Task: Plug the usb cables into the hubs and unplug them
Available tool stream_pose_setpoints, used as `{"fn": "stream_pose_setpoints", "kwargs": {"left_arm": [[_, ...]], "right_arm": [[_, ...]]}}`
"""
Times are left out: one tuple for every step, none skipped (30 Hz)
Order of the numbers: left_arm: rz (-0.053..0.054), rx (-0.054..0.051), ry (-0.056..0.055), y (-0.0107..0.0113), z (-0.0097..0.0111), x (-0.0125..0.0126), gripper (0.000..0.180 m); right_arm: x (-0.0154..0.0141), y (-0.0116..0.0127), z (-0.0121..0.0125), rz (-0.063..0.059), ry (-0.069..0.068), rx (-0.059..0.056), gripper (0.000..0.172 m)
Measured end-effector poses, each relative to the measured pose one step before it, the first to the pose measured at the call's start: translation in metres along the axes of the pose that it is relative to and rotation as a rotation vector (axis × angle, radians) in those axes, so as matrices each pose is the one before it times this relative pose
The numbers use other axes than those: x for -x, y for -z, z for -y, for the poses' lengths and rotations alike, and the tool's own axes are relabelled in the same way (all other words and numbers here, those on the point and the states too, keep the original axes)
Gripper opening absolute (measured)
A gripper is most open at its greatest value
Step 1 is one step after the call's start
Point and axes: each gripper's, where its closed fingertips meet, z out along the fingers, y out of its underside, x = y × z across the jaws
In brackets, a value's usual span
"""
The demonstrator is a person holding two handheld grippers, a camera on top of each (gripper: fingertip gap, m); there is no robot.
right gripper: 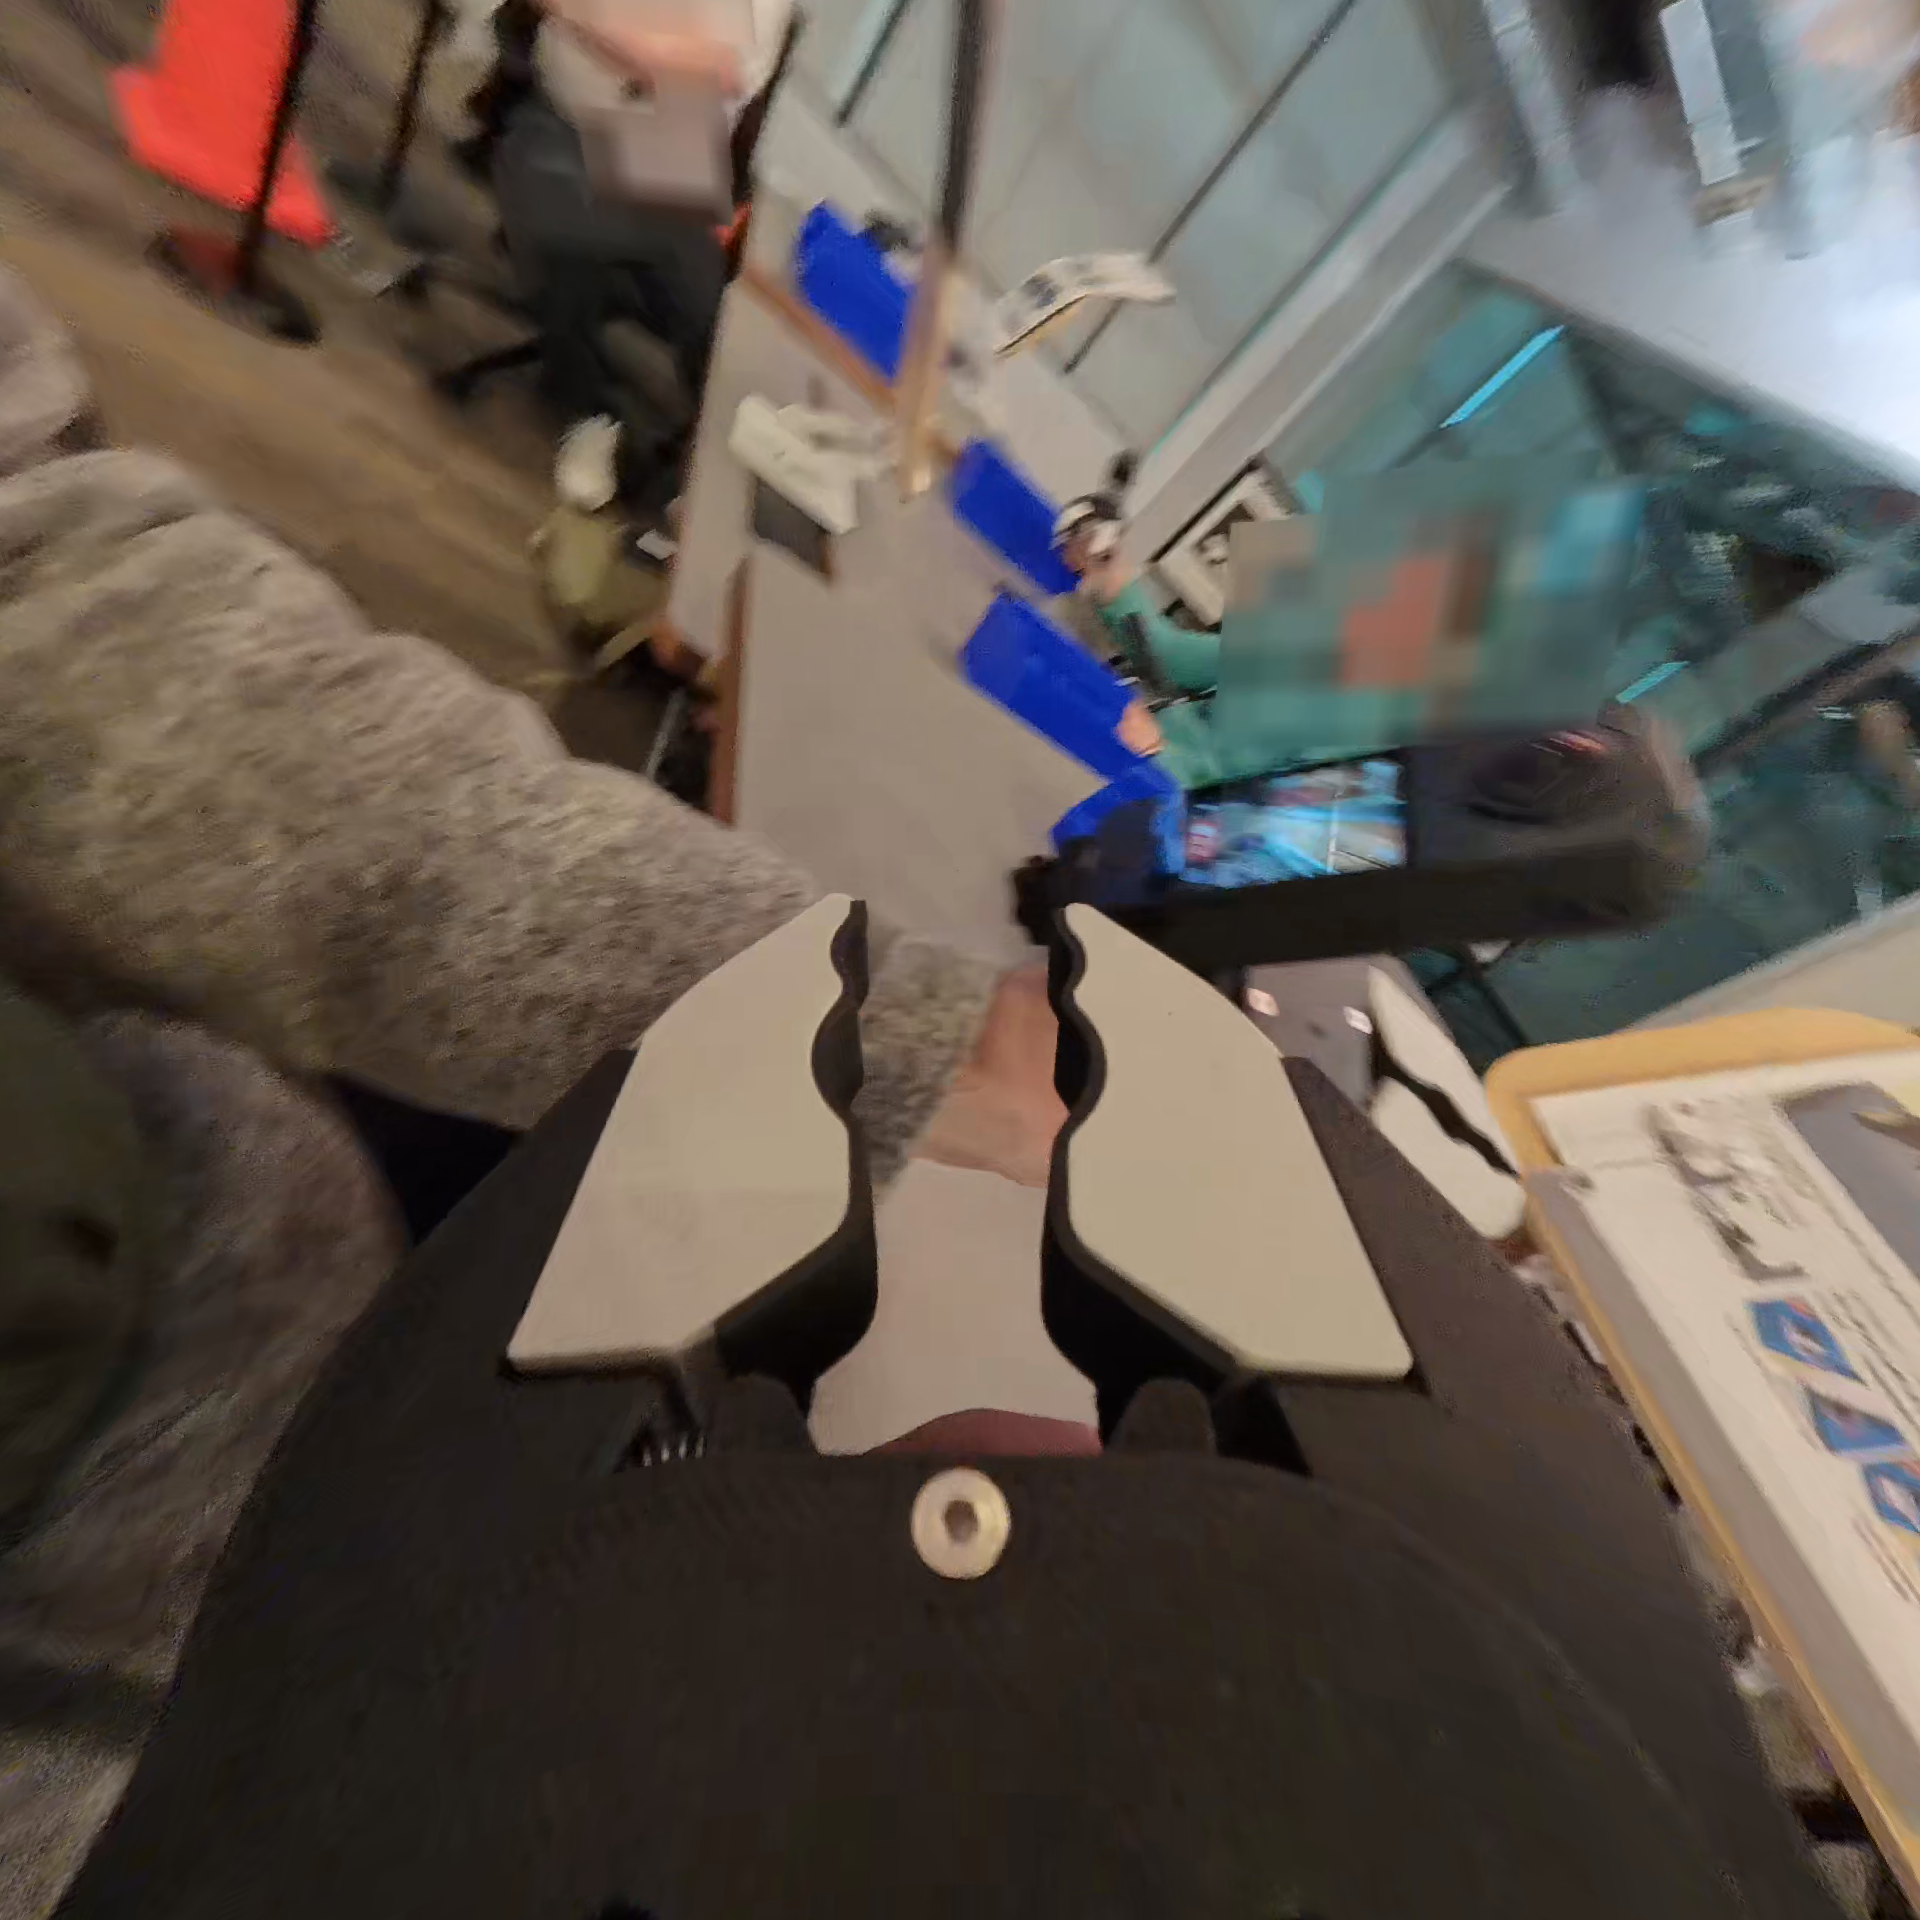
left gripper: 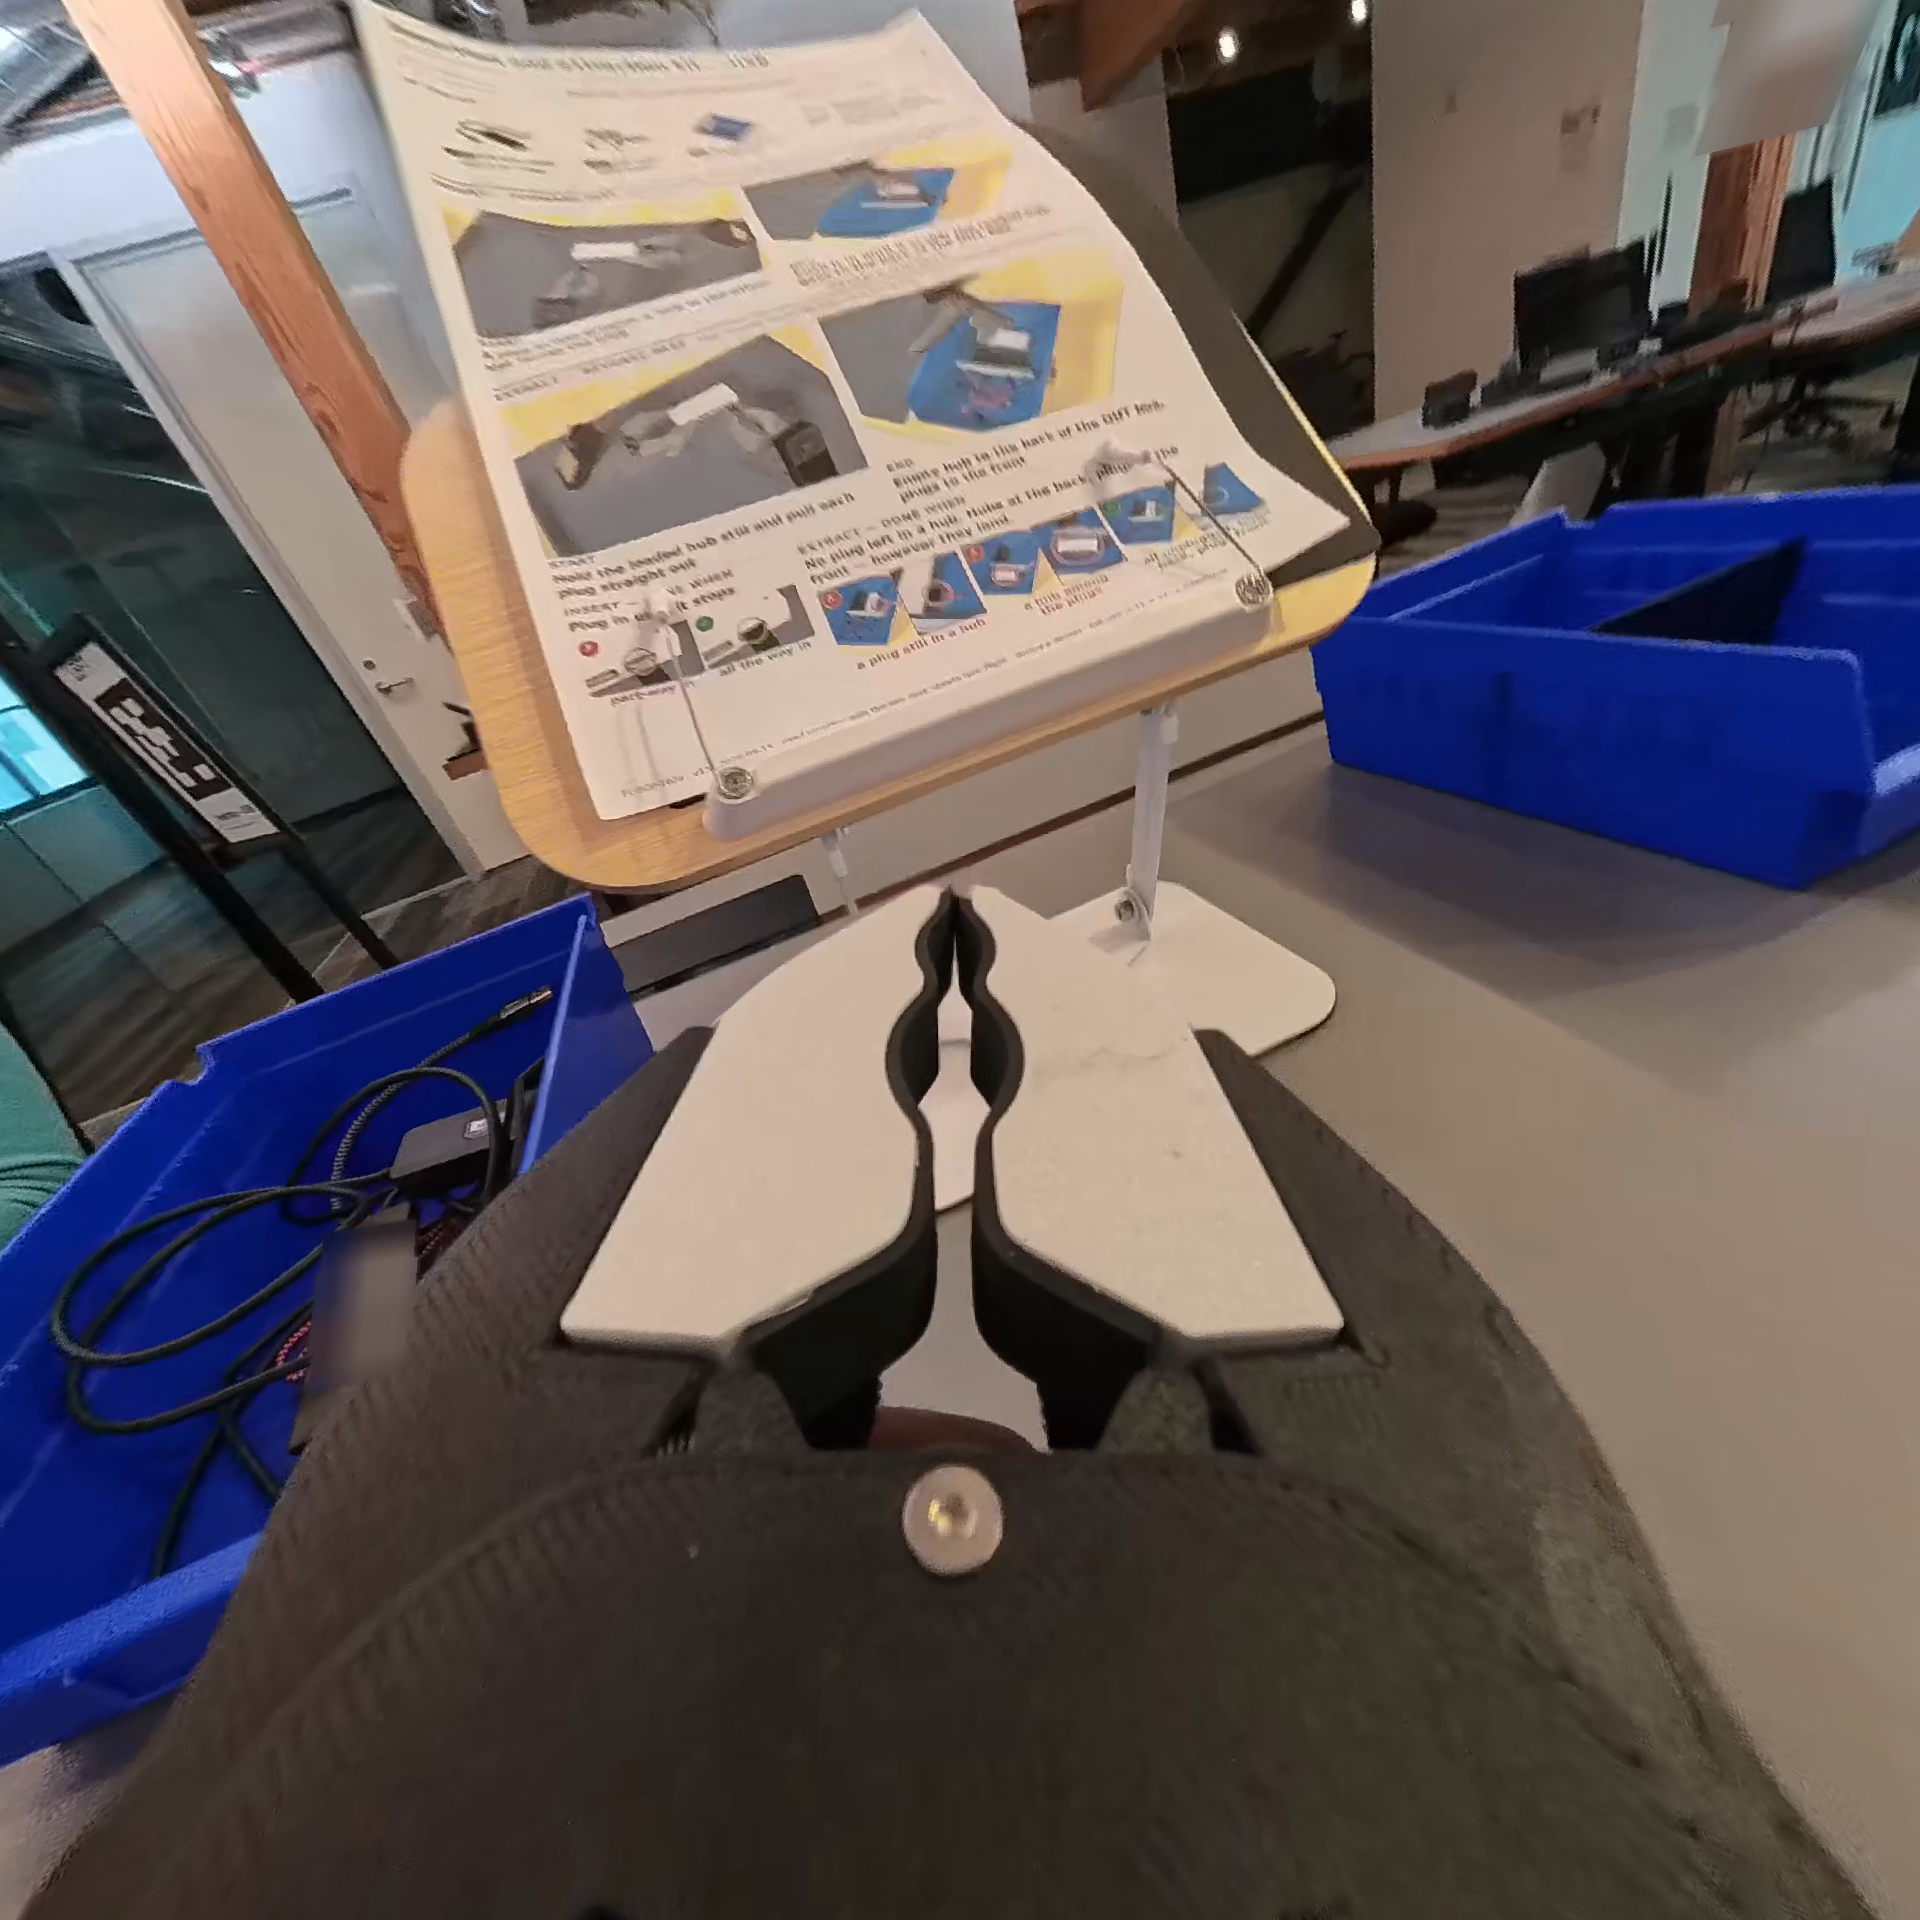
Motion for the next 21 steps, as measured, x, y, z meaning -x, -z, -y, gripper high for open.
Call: {"fn": "stream_pose_setpoints", "kwargs": {"left_arm": [[-0.0077,0.0186,-0.0195,-0.00266,-0.0031,-0.00289,0.0],[-0.0019,0.0083,-0.0128,-0.002,-0.00186,-0.00187,0.0],[-0.0039,0.0098,-0.0139,-0.00177,-0.00181,-0.0023,0.0],[-0.0019,0.0096,-0.0259,-0.00132,-0.00139,-0.00274,0.0],[0.0,0.0104,-0.0299,-0.00109,-0.00128,-0.00271,0.0],[-0.003,0.0111,-0.0213,-0.00063,-0.00097,-0.00279,0.0],[0.0009,0.0056,-0.0172,-0.00013,-0.00024,-0.00173,0.0],[0.0024,0.0057,-0.0194,-0.00005,-0.00007,-0.0014,0.0],[0.0007,0.0079,-0.0187,-0.00013,-0.00008,-0.00139,0.0],[-0.0032,0.0107,-0.0166,-0.00033,-0.00056,-0.00161,0.0],[-0.0026,0.0046,-0.0121,-0.00018,0.00008,-0.00134,0.0],[0.0029,0.0039,-0.0119,-0.0001,-0.00005,-0.00061,0.0],[0.0034,0.0047,-0.0107,-0.00017,-0.00026,-0.00037,0.0],[0.0029,0.0023,-0.0099,-0.00021,-0.00003,-0.00054,0.0],[0.0034,0.0003,-0.0095,0.00001,0.00019,-0.00048,0.0],[0.0006,0.0015,-0.0058,-0.00004,-0.00002,-0.00096,0.0],[-0.0039,-0.0012,0.0023,0.00019,0.00042,-0.00117,0.0],[0.0006,-0.0039,0.0016,0.00043,0.00084,-0.00052,0.0],[0.0045,-0.0014,-0.0066,0.0005,0.00061,0.00005,0.0],[0.0015,-0.0005,-0.0059,0.00036,0.00046,-0.0003,0.0],[-0.0009,-0.0007,0.0002,0.00016,0.00035,-0.00039,0.0]], "right_arm": [[0.00944,-0.0019,-0.00104,0.0521,0.0248,0.0213,0.036],[0.00792,-0.00219,-0.00038,0.0349,0.0419,0.0164,0.039],[0.00728,-0.003,-0.00128,0.0358,0.0316,0.0249,0.043],[0.00543,-0.00292,-0.00029,0.033,0.012,0.0159,0.048],[0.00275,-0.0025,0.00016,0.0201,0.008,0.0084,0.054],[0.00287,-0.00276,-0.00215,0.0216,0.015,0.0209,0.056],[0.00275,-0.00319,-0.00377,0.0218,0.0156,0.0309,0.06],[0.00176,-0.00295,-0.0018,0.0156,0.0062,0.0145,0.065],[0.0002,-0.0027,-0.00143,0.0076,-0.003,0.0111,0.07],[-0.00071,-0.00238,-0.00239,-0.0001,0.0066,0.0178,0.072],[0.00023,-0.00162,-0.00173,0.0051,0.0129,0.0142,0.073],[0.00174,-0.00125,-0.00028,0.0161,0.0049,0.0049,0.072],[0.00155,-0.0012,0.00004,0.0147,-0.0001,0.004,0.072],[0.00023,-0.00137,-0.00121,0.0035,0.0084,0.0145,0.073],[-0.00068,-0.00138,-0.00173,-0.0046,0.0125,0.0182,0.076],[-0.00006,-0.00111,-0.00065,0.0021,0.0032,0.0086,0.078],[-0.00034,-0.0006,0.00024,0.0015,-0.0047,-0.0014,0.079],[-0.00205,-0.00038,-0.00091,-0.0093,-0.003,0.0066,0.082],[-0.00109,-0.00079,-0.00251,-0.0027,0.0003,0.0147,0.083],[-0.00025,-0.00071,-0.00182,0.004,-0.0036,0.0084,0.082],[-0.00027,-0.00028,-0.00009,0.0013,-0.0022,-0.004,0.081]]}}
